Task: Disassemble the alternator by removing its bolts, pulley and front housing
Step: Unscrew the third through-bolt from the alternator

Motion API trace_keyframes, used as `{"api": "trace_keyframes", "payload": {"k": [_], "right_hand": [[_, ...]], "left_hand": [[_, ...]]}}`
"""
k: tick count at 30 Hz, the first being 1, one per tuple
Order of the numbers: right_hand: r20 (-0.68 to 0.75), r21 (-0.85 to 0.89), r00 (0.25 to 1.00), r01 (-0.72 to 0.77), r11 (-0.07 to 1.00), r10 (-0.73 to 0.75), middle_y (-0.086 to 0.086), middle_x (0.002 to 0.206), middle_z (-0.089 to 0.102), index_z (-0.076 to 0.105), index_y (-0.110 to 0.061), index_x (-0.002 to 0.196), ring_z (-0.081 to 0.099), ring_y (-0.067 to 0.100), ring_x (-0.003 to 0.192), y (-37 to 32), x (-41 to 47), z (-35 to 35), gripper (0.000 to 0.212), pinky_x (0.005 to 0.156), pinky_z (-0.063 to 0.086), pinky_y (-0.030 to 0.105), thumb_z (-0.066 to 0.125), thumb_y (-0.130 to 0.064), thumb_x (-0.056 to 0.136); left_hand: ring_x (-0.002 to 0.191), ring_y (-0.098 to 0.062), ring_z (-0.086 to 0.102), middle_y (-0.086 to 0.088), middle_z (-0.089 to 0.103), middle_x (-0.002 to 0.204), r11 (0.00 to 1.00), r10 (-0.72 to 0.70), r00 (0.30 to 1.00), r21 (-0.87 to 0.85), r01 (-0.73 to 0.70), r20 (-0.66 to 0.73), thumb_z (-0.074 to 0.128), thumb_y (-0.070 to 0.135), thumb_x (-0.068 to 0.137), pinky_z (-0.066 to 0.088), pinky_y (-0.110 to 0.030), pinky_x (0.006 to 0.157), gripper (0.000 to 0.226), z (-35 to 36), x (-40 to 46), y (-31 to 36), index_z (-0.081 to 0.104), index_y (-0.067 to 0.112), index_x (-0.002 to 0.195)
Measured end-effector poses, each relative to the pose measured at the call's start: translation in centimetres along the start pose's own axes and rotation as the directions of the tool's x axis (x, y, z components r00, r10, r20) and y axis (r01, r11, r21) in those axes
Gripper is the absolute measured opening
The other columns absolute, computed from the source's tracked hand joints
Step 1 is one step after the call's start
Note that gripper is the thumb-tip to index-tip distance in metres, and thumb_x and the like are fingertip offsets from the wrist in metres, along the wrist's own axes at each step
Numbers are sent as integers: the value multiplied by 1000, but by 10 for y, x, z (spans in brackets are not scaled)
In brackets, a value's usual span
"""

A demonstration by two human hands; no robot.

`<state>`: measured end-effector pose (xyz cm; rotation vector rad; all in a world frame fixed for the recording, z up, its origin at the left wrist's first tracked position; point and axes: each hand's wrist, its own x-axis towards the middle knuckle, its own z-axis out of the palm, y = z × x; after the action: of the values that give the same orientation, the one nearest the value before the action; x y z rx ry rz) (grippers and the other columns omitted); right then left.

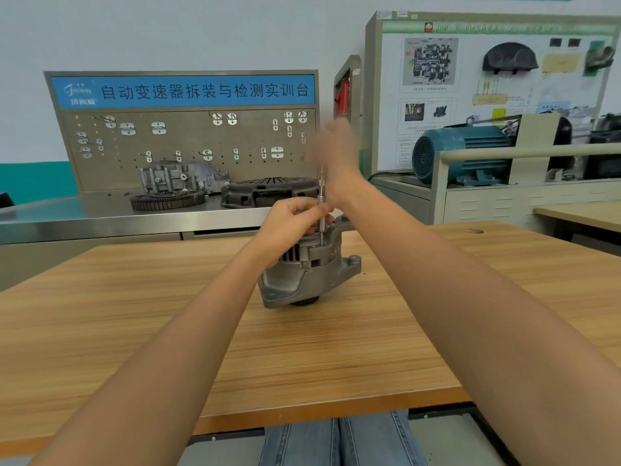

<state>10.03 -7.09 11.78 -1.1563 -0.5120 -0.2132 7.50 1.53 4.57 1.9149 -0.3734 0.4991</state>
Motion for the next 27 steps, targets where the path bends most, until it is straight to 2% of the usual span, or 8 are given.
{"api": "trace_keyframes", "payload": {"k": [6,11,12,14,16,17,21,27], "right_hand": [[107,182,994,-49,982,30,1,39,41,36,-15,37,44,16,47,5,5,-1,59,76,43,31,32,-18,96],[-72,-200,976,186,962,-204,-2,55,47,43,-13,53,47,10,58,12,-11,9,42,62,35,23,36,-14,94],[-50,-382,941,293,877,-336,-3,59,46,44,-15,55,44,11,62,16,-16,10,38,65,36,27,39,-14,93],[40,-810,814,366,459,-580,-1,76,51,52,-13,71,46,15,77,29,-22,6,18,84,37,33,45,-19,87],[123,-959,764,256,123,-634,4,96,54,58,-11,97,47,21,96,39,-26,4,24,104,27,38,47,-26,81],[129,-967,757,238,86,-640,6,100,54,58,-10,103,47,23,101,41,-27,5,31,107,23,39,47,-27,80],[61,-920,770,290,264,-635,2,90,53,63,-10,87,47,20,96,33,-25,15,23,108,21,37,47,-26,85],[-69,-336,941,292,895,-332,0,58,49,49,-6,50,49,14,64,16,-15,8,41,77,40,33,43,-11,91]], "left_hand": [[91,-3,65,12,72,93,999,-14,1000,-35,14,3,60,23,91,50,-12,71,12,-7,3,-6,70,27,98],[80,-6,67,6,73,86,998,-45,999,-38,45,-2,63,13,89,53,-17,72,11,-8,7,-7,70,16,97],[74,-5,66,7,72,77,998,-44,999,-44,43,-15,61,7,89,53,-16,67,12,-9,7,-7,70,16,87],[58,4,60,9,67,61,1000,-30,997,0,30,-66,56,-2,88,48,-12,55,24,-9,7,-7,64,17,74],[55,8,56,8,64,66,999,-17,996,50,22,-93,53,1,88,45,-11,52,25,-10,7,-8,62,22,78],[59,6,56,7,64,71,998,-10,996,55,15,-89,53,3,89,45,-11,53,25,-10,8,-8,61,25,81],[71,0,58,3,67,84,996,-30,999,86,32,-26,54,7,90,48,-15,66,20,-14,10,-9,62,24,88],[88,-6,67,12,74,82,998,-67,994,4,67,92,58,19,91,48,-25,86,17,-10,8,-6,70,29,85]]}}
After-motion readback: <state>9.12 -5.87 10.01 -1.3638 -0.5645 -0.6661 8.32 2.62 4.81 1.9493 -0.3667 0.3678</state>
